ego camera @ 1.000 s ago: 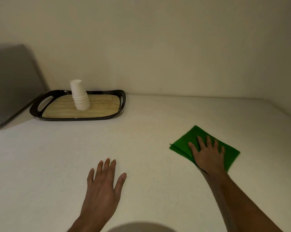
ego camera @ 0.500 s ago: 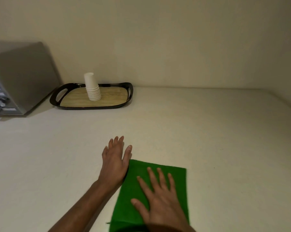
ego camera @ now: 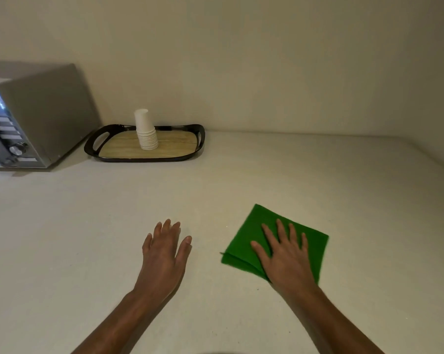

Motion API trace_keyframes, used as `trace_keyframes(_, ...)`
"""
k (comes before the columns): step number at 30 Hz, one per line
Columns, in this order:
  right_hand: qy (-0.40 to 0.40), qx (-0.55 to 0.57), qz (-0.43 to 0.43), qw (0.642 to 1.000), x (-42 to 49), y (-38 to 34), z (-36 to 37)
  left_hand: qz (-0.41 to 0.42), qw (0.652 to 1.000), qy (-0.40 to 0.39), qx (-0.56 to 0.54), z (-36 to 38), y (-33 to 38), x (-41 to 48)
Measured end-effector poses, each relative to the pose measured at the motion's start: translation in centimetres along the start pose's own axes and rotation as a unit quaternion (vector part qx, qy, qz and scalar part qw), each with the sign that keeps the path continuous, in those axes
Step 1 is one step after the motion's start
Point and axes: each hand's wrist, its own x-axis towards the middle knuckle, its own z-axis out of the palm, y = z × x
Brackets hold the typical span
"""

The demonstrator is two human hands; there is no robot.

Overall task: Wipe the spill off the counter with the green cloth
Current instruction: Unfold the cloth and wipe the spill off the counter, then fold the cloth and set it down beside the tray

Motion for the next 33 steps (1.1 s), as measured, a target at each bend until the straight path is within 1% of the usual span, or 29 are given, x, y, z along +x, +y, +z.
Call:
trace_keyframes(3,-0.010,0.012,-0.020,1.000,-4.8,0.3,0.4,0.011,1.000,0.024,0.000,0.2,0.7,-0.4)
trace_keyframes(7,-0.029,0.041,-0.078,0.996,-6.8,-3.2,1.2,0.063,0.994,0.093,0.001,1.4,2.9,0.0)
trace_keyframes(10,-0.025,0.040,-0.123,0.991,-4.9,-5.3,0.8,0.067,0.995,0.072,0.026,2.7,4.4,1.5)
trace_keyframes(13,-0.054,0.068,-0.145,0.986,-2.4,-4.8,-0.8,0.049,0.997,0.026,0.053,3.6,5.4,3.6)
trace_keyframes(14,-0.055,0.095,-0.139,0.984,-1.9,-4.1,-1.4,0.041,0.997,0.012,0.060,3.8,5.6,4.2)
trace_keyframes(15,-0.040,0.130,-0.122,0.983,-1.7,-3.1,-2.1,0.034,0.997,0.000,0.072,4.0,5.8,4.8)
trace_keyframes(17,0.032,0.187,-0.066,0.980,-1.4,-0.5,-3.3,0.030,0.993,-0.022,0.110,4.4,5.8,5.7)
trace_keyframes(18,0.064,0.199,-0.040,0.977,-1.3,0.9,-3.6,0.029,0.991,-0.034,0.130,4.6,5.8,5.9)
trace_keyframes(19,0.079,0.204,-0.021,0.976,-1.2,2.1,-3.9,0.028,0.988,-0.045,0.146,4.7,5.8,6.2)
trace_keyframes(21,0.068,0.201,-0.001,0.977,-1.0,3.5,-4.2,0.023,0.984,-0.068,0.163,4.7,5.8,6.7)
trace_keyframes(25,0.020,0.194,-0.022,0.981,-0.2,3.8,-3.7,-0.001,0.984,-0.091,0.156,4.4,6.2,7.4)
trace_keyframes(28,-0.013,0.180,-0.020,0.983,0.7,3.8,-3.7,-0.019,0.991,-0.085,0.106,4.1,6.7,7.6)
trace_keyframes(31,-0.052,0.179,-0.001,0.983,1.6,3.9,-4.4,-0.015,0.995,-0.076,0.057,3.7,7.2,7.4)
trace_keyframes(33,-0.062,0.190,0.005,0.980,1.8,3.8,-4.9,-0.015,0.998,-0.060,0.006,3.4,7.4,6.9)
